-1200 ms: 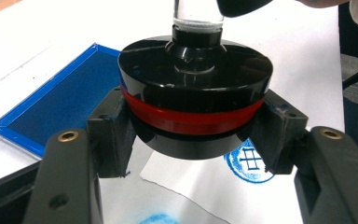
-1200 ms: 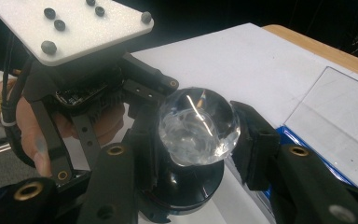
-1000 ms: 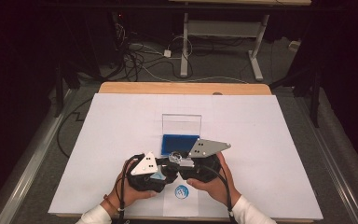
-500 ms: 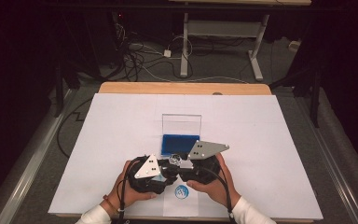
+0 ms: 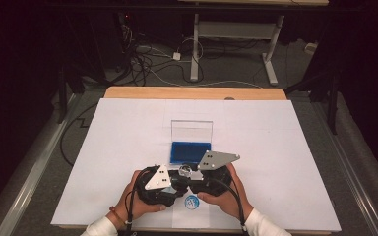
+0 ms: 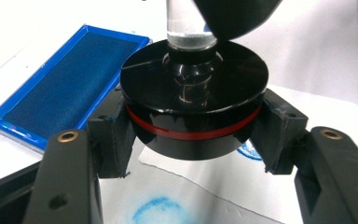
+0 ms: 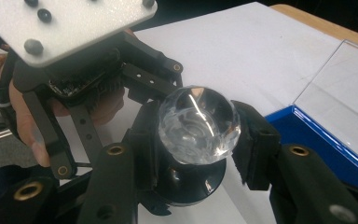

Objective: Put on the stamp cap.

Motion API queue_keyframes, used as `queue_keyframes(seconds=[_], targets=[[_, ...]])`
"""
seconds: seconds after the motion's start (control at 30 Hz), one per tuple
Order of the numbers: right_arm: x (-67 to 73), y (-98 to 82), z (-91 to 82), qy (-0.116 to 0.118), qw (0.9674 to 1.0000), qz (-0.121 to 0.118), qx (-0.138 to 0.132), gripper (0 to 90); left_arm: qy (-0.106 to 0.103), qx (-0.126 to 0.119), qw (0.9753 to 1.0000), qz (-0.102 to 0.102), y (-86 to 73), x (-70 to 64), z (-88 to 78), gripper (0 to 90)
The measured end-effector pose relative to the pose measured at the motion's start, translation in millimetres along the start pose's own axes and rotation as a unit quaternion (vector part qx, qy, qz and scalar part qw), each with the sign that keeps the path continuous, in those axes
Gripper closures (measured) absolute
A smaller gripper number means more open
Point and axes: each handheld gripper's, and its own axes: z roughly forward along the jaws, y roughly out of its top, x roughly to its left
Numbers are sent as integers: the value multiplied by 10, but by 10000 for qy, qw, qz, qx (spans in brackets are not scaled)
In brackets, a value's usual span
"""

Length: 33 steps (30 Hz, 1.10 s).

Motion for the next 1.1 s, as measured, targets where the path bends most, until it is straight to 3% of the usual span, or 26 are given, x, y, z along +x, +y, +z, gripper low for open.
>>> queue_keyframes(seconds=[0.37,0.63,1.1], targets=[[16,-29,-12,-1,10000,-32,-50,571,-13,-36,10000,-69,3,-10,-24,365],[18,-53,-6,13,10000,-18,-15,571,17,82,10000,18,4,-17,-21,365],[31,-19,-42,-11,10000,-69,-21,571,-23,-111,9999,14,-7,-18,-24,361]])
